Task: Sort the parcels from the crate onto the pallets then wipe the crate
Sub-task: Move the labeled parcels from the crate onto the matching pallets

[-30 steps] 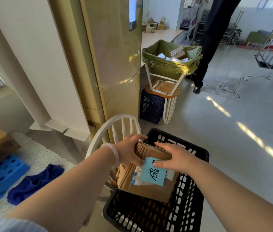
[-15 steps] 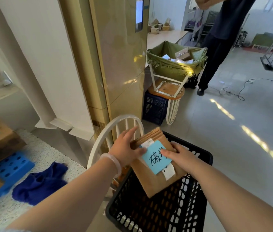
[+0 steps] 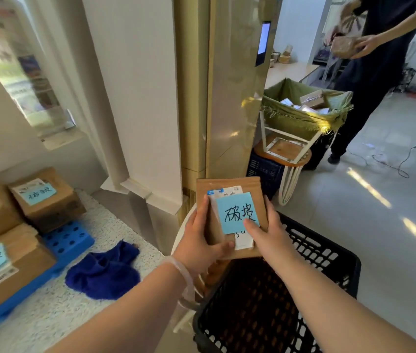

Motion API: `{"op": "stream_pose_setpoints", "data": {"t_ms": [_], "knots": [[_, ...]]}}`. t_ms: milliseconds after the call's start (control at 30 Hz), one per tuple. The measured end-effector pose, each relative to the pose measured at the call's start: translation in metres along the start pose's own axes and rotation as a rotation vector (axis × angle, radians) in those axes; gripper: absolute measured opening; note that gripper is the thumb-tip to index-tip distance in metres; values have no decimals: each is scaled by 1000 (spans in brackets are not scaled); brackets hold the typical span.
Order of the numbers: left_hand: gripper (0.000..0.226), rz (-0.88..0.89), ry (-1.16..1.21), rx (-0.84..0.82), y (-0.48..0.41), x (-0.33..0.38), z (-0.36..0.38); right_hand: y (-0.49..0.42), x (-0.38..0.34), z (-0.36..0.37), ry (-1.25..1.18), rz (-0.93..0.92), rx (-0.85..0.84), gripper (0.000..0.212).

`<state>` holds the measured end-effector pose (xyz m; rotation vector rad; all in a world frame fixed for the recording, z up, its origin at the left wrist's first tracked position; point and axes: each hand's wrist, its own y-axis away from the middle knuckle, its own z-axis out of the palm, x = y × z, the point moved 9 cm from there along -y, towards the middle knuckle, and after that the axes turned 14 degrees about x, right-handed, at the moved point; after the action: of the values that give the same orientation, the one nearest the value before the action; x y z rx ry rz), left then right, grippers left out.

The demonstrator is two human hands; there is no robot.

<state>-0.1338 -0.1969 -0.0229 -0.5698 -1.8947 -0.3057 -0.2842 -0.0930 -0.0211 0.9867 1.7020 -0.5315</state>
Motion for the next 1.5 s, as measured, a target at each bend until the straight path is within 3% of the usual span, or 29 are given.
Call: {"op": "stream_pose_setpoints", "data": {"t_ms": [133, 367, 800, 1167, 1500], "knots": [[111, -26, 42, 61, 3, -15, -62, 27, -44, 53, -26, -204, -45, 82], [111, -143, 46, 248, 30, -56, -194, 84, -100, 175, 94, -455, -230, 54], [107, -281, 47, 636, 123, -146, -428, 224, -158, 396, 121, -639, -652, 59], [113, -469, 10, 798, 190, -222, -524, 305, -145, 514, 283, -664, -995, 108], [104, -556, -44, 776, 187, -266, -553, 315, -139, 573, 377, -665, -1025, 111]]}}
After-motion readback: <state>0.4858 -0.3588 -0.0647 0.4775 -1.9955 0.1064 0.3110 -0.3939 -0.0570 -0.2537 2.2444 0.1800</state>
